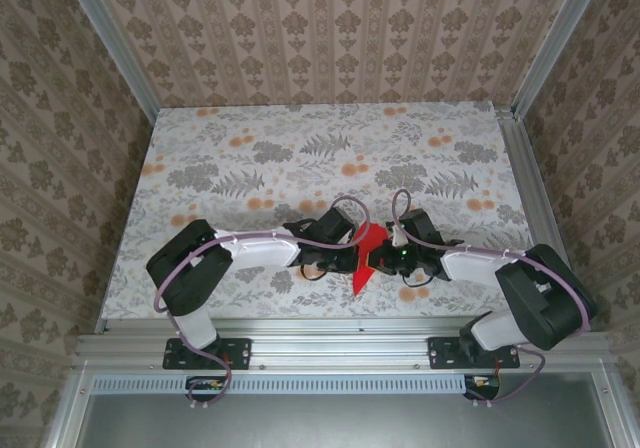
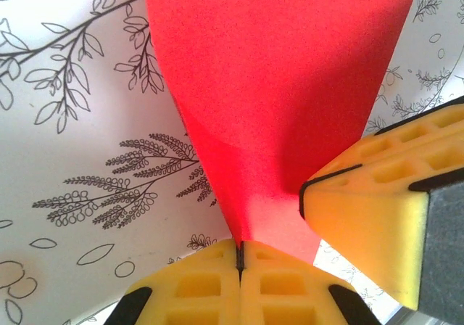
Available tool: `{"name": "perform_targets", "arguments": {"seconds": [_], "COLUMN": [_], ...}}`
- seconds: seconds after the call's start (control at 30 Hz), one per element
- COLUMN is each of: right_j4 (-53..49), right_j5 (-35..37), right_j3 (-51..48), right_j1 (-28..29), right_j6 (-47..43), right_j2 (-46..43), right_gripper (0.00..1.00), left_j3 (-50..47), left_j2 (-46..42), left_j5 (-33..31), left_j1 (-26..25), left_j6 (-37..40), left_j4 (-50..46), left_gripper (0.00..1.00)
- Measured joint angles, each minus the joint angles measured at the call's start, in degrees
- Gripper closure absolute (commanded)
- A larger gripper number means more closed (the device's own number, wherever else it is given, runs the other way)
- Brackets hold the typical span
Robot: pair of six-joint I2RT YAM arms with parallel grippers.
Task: Fold a paper plane with a square sheet of paper (pick it up from the middle)
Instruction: Fold the wing for the fifth time at the center of the table.
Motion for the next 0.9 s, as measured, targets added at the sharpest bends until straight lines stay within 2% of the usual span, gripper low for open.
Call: {"name": "perform_targets", "arguments": {"seconds": [0.43,0.9], "right_j4": [-6.32,-4.07], "right_j5": [4.2,4.07], "right_j3": [0.0,0.17], "right_j1": [0.22,0.46], "right_j6": [0.59,0.59], "right_j2": [-1.49,1.55], "right_gripper": [1.0,1.0], "left_j3": [-0.15,-0.15], "left_j2": [0.0,-0.55], "left_j5": [-0.44,-0.26], "left_j1": [0.04,-0.07], "left_j6": [-0.04,-1.05], "left_j4": [0.04,0.85], "left_gripper": [1.0,1.0]}}
